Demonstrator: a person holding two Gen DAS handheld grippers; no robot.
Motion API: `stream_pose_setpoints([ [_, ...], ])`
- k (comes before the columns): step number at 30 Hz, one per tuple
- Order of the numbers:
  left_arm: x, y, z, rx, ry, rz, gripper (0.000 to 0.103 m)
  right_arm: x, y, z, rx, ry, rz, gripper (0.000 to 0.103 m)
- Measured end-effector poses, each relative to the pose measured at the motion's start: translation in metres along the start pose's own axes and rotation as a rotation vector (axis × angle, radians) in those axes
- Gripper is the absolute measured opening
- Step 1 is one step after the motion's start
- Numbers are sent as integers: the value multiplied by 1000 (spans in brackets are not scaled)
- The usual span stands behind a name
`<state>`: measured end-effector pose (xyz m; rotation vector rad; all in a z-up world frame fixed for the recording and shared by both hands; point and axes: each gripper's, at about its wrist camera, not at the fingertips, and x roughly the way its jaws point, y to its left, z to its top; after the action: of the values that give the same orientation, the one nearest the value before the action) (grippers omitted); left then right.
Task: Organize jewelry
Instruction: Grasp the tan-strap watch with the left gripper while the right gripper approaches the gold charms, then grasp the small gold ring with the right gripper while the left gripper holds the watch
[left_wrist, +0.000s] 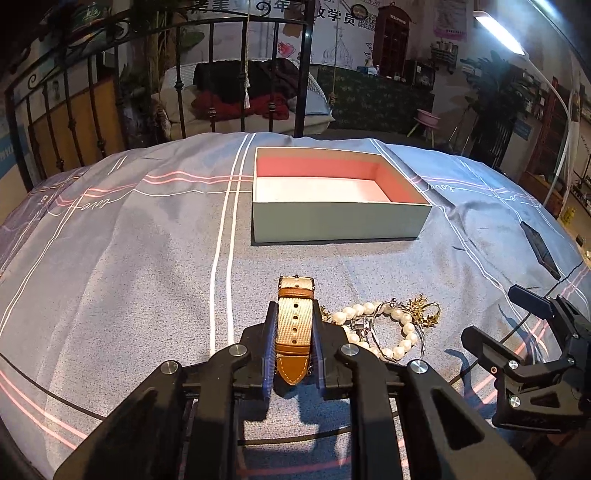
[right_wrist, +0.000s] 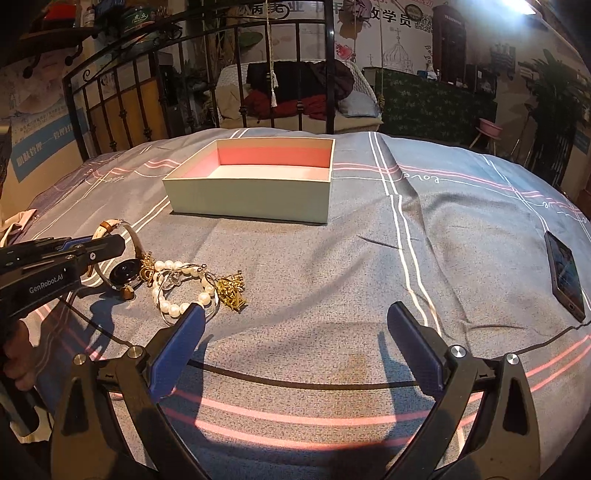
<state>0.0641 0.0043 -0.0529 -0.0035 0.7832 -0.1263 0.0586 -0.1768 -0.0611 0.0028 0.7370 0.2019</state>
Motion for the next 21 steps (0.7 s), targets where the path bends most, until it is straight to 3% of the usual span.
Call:
stream_pose_setpoints([
  [6,1,2,1,-13,8,10,16,16,-2,5,9,40,84,96],
  [8,1,5,3,-32,13,4,16,23,-3,7,10,66,106,86],
  [13,0,11,9,-52,9,5,16,33,4,11,-21,100,111,74],
  [15,-2,13,11,-51,0,5,16,37,5,14,-29,112,104,60],
  [21,-10,20,15,-68,-22,5,16,38,5,16,-40,122,113,54],
])
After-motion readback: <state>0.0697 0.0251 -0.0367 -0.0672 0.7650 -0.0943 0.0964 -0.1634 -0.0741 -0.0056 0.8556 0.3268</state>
